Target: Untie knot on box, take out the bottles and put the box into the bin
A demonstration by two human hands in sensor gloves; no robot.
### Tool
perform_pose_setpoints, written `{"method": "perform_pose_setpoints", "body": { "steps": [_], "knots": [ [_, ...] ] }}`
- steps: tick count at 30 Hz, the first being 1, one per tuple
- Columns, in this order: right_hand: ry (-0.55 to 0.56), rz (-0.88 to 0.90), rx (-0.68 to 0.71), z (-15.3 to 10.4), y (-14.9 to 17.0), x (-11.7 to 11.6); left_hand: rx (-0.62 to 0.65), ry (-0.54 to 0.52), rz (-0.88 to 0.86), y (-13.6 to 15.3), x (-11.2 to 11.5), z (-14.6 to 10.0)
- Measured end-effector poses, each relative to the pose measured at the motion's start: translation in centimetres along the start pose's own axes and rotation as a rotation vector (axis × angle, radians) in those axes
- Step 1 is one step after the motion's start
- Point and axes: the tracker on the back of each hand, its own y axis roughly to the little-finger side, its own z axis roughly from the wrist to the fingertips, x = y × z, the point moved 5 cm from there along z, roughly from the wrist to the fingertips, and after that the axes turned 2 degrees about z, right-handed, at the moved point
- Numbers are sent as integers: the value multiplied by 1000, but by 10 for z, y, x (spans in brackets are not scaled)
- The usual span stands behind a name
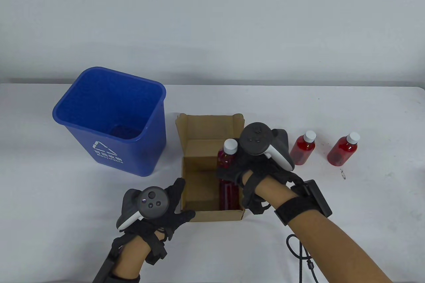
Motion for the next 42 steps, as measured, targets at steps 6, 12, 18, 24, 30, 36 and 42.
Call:
{"method": "perform_pose_setpoints", "body": {
  "steps": [6, 12, 18, 24, 30, 36, 42],
  "knots": [
    [116, -25, -61, -24, 46, 39, -1, 0, -11, 0, 1, 0],
    [210, -46, -150, -46, 103, 66, -3, -2, -13, 0, 1, 0],
    [290, -34, -235, -65, 158, 84, -3, -1, -12, 0, 1, 0],
    [338, -13, -311, -77, 209, 85, -4, -3, -12, 0, 1, 0],
    [359, -13, -373, -85, 250, 75, -4, -1, -22, 1, 2, 0],
    [372, -20, -433, -89, 281, 67, -6, -1, -26, 2, 1, 0],
    [391, -33, -503, -93, 306, 58, -5, -1, -28, 2, 1, 0]
  ]
}}
